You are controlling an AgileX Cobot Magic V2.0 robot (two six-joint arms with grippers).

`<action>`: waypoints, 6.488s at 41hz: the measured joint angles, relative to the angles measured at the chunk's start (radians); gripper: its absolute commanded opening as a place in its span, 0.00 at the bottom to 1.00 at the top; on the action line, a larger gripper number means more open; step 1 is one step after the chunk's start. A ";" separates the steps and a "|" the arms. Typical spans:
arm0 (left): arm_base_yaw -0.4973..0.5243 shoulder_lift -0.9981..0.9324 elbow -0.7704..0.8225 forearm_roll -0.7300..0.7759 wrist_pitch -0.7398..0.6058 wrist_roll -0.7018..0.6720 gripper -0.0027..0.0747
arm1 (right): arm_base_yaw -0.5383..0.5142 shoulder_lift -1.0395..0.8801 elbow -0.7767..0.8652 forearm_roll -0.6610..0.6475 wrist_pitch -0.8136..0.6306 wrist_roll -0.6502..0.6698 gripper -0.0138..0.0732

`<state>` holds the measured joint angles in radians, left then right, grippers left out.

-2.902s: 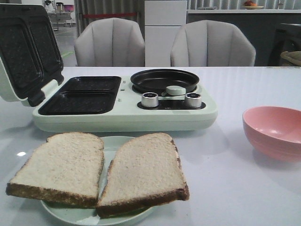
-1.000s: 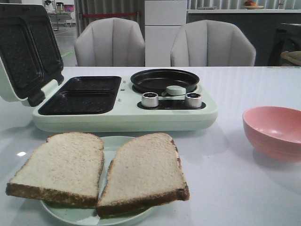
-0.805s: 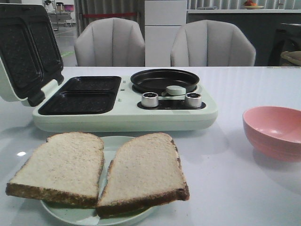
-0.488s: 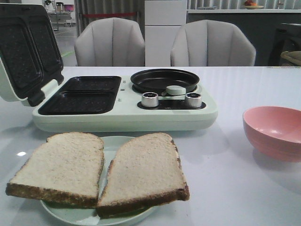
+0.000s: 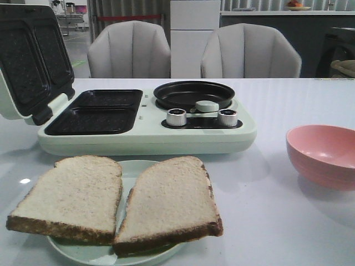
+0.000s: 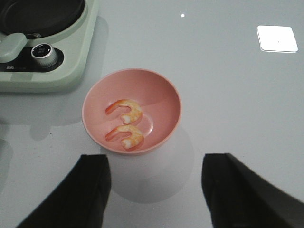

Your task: Make breakfast with bread and shrimp

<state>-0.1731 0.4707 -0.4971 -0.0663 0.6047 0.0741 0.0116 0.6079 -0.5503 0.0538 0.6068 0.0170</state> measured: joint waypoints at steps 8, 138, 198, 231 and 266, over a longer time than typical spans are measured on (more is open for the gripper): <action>-0.175 0.000 0.000 0.006 -0.046 0.158 0.88 | 0.000 0.000 0.000 0.000 0.000 0.000 0.77; -0.545 0.944 -0.355 1.856 -0.009 -0.859 0.16 | 0.000 0.000 0.000 0.000 0.000 0.000 0.77; -0.199 1.567 -0.839 1.885 -0.277 -0.861 0.62 | 0.000 0.000 0.000 0.000 0.000 0.000 0.77; -0.508 0.802 -0.418 1.111 0.045 -0.665 0.53 | 0.000 0.000 0.000 0.000 0.000 0.000 0.77; -0.579 -0.003 -0.131 0.133 0.267 -0.257 0.53 | 0.000 0.015 0.000 0.168 0.017 -0.001 0.77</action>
<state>-0.7523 0.4680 -0.6286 0.0671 0.8722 -0.1832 0.0116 0.6227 -0.5503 0.2220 0.6237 0.0160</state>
